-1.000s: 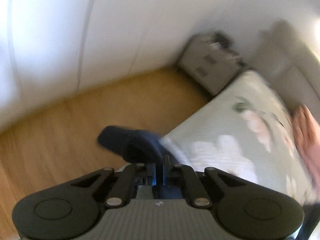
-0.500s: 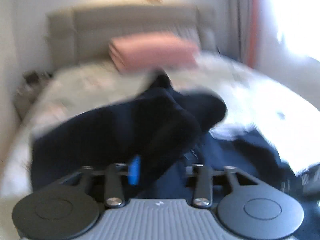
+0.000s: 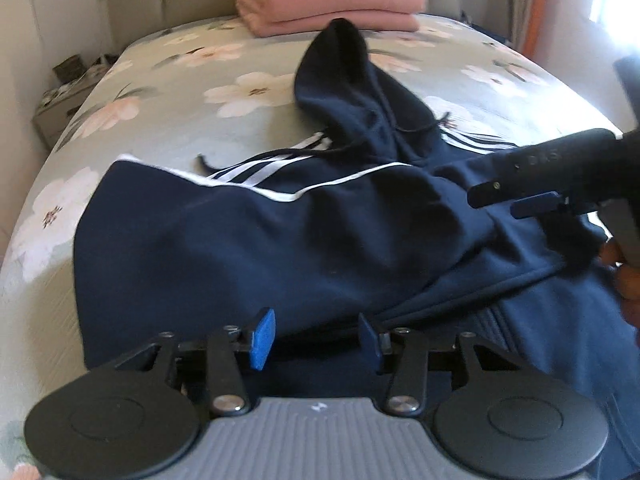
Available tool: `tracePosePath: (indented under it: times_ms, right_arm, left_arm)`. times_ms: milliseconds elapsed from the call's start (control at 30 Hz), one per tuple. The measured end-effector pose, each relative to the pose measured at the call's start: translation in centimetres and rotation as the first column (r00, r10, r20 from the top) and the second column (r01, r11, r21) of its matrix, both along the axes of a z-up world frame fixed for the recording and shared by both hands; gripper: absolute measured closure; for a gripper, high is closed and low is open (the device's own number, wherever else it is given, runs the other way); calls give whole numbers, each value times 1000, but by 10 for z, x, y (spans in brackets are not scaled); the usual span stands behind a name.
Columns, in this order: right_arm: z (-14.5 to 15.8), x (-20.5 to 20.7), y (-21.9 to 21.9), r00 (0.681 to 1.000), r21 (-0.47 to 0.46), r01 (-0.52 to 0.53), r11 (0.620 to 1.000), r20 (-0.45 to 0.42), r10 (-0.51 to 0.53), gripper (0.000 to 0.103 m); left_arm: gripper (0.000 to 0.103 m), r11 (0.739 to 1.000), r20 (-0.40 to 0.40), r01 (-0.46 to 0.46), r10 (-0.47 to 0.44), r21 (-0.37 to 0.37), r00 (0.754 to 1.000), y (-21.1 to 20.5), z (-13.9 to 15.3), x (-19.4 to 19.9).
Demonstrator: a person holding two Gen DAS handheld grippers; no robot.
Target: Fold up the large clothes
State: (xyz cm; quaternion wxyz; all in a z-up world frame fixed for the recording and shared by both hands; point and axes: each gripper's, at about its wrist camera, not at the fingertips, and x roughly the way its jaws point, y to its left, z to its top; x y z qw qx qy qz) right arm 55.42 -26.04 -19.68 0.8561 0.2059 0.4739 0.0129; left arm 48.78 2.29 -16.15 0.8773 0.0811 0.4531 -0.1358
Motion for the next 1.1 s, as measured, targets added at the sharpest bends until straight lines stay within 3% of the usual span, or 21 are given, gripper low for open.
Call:
tracePosePath:
  times_ms: [67, 200, 300, 400, 433, 467, 500, 567, 767, 833, 900, 967, 1000, 1033, 1067, 1100]
  right_arm:
    - [-12, 12, -4, 999, 30, 7, 1000, -31, -6, 26]
    - [-26, 14, -14, 998, 187, -9, 982, -55, 19, 24]
    - [-26, 14, -6, 998, 190, -55, 980, -33, 62, 23]
    - [-14, 13, 14, 990, 145, -140, 980, 13, 139, 41]
    - [-9, 11, 20, 988, 118, -155, 981, 29, 153, 58]
    - [-6, 10, 26, 986, 83, -164, 983, 40, 161, 84]
    - [-4, 9, 31, 985, 45, -170, 984, 49, 168, 89]
    - [1, 6, 35, 984, 5, -162, 987, 69, 162, 90]
    - [65, -29, 20, 958, -232, -101, 967, 238, 157, 91]
    - [87, -42, -8, 957, -239, -21, 971, 277, 89, 91]
    - [98, -54, -39, 955, -267, 66, 961, 295, 16, 91]
    - [93, -57, -66, 969, -279, 87, 956, 246, -17, 87]
    - [79, -52, -77, 983, -286, 71, 956, 182, -19, 83]
    - [63, -48, -85, 993, -316, 65, 946, 118, -29, 51]
    - [46, -44, -90, 996, -377, 76, 923, 64, -56, 27]
    - [33, -44, -93, 995, -456, 96, 885, 36, -89, 33]
  left_arm:
    - [54, 1000, -4, -6, 6, 10, 1000, 3, -2, 0]
    - [54, 1000, -16, -10, 10, 10, 1000, 4, -9, 1]
    - [54, 1000, -28, -15, 16, 8, 999, 4, -13, 2]
    - [54, 1000, -28, -17, 17, 11, 999, 3, -14, 2]
    - [53, 1000, -31, -18, 19, 11, 999, 2, -14, 2]
    - [53, 1000, -32, -20, 20, 12, 999, 2, -14, 3]
    - [53, 1000, -32, -22, 22, 13, 999, 1, -14, 3]
    - [53, 999, -18, -26, 26, 19, 1000, 0, -10, 3]
    - [53, 1000, 74, -20, 20, 0, 997, -3, 14, 5]
    - [53, 1000, 100, -22, 23, -14, 995, -6, 23, 9]
    - [53, 999, 116, -12, 18, -53, 993, -8, 30, 14]
    - [46, 997, 110, 0, 8, -76, 994, -13, 30, 21]
    - [38, 997, 98, 4, 4, -72, 995, -16, 26, 26]
    - [37, 998, 84, 5, 0, -65, 996, -19, 20, 30]
    - [37, 998, 64, 5, -1, -58, 998, -22, 10, 35]
    - [41, 999, 30, -5, 6, -41, 1000, -24, -2, 42]
